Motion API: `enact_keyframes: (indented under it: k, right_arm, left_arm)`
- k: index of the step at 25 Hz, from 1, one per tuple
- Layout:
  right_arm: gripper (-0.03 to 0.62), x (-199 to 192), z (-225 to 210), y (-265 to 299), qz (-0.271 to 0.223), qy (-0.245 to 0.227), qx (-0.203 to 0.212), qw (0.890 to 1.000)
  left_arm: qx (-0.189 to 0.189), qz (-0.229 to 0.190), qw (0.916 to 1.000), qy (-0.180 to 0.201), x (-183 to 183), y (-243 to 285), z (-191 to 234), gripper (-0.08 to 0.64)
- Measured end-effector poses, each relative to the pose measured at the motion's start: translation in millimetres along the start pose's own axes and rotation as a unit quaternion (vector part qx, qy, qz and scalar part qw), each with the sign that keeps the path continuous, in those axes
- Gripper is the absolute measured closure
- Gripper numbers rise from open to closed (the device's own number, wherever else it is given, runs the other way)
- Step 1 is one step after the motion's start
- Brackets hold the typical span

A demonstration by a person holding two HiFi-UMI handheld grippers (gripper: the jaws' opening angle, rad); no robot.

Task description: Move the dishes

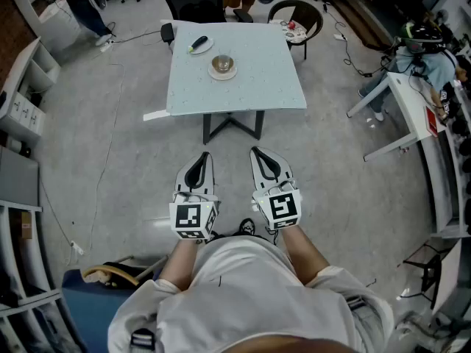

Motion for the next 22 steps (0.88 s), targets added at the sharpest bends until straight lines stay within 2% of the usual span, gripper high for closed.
enact_keyframes:
  k: [7, 14, 22]
  right_arm:
    - [0.595, -11, -5, -2, 0.005, 0.009, 0.003, 1.000]
    - [0.594, -29, -6, -20, 0.017, 0.026, 0.000, 1.000]
    - [0.594, -45, -22, -31, 0.032, 0.038, 0.011, 0.999]
  left_arm:
    - [-0.007, 0.014, 0.9999, 0.002, -7, 4, -7, 0.540]
    - [-0.017, 0.039, 0.9990, -0.013, -26, -3, -16, 0.540]
    - [-0.025, 0.054, 0.9981, -0.019, -37, 9, -41, 0.540]
Point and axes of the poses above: the fingertips, and each gripper's own axes: y forward along the fingers, z to its left, x out of its top, the point moved 8 cm from there along -y, backward along the fingers, and after that the axes turned 8 degrees about -x, right-handed, at the moved point
